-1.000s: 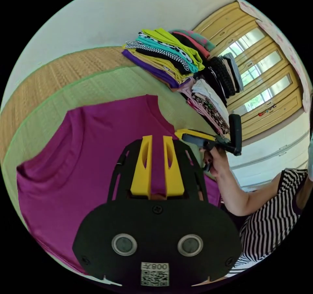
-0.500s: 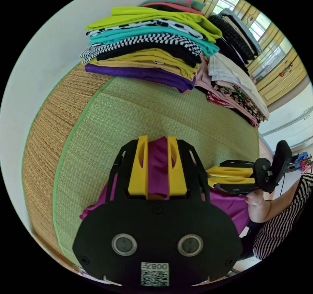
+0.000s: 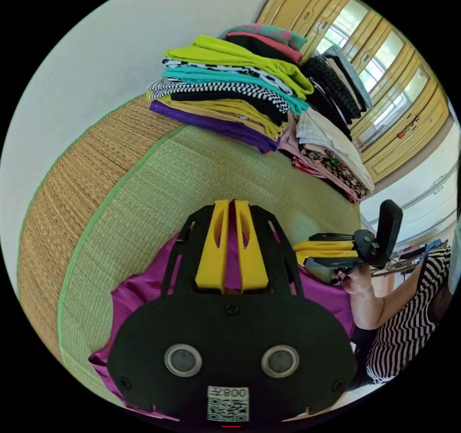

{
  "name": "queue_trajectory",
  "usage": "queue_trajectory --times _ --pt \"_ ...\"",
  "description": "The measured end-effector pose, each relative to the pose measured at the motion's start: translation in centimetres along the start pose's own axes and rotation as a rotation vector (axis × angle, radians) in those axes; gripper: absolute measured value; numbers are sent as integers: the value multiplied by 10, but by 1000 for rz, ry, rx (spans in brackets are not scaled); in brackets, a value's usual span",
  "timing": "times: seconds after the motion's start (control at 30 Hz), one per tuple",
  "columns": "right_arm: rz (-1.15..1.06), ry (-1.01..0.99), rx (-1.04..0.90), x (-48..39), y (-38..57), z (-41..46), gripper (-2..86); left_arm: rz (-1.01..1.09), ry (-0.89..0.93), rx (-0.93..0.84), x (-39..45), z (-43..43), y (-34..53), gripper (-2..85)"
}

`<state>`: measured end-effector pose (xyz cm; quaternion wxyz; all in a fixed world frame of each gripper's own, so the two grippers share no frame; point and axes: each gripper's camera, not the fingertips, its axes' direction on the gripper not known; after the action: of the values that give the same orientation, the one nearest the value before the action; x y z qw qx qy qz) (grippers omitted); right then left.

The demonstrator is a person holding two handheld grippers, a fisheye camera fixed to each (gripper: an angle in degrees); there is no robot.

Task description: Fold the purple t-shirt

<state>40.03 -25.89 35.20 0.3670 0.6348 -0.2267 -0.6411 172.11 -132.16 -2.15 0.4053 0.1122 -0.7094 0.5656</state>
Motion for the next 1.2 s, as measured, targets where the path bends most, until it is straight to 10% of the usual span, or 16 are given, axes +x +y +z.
queue_trajectory --times 1.0,1.2 --pt "-290 -208 -196 -37 -36 42 2 -307 104 203 -97 -55 91 71" --pt "-263 -166 -224 -39 -43 60 1 -265 59 18 -99 -25 63 72"
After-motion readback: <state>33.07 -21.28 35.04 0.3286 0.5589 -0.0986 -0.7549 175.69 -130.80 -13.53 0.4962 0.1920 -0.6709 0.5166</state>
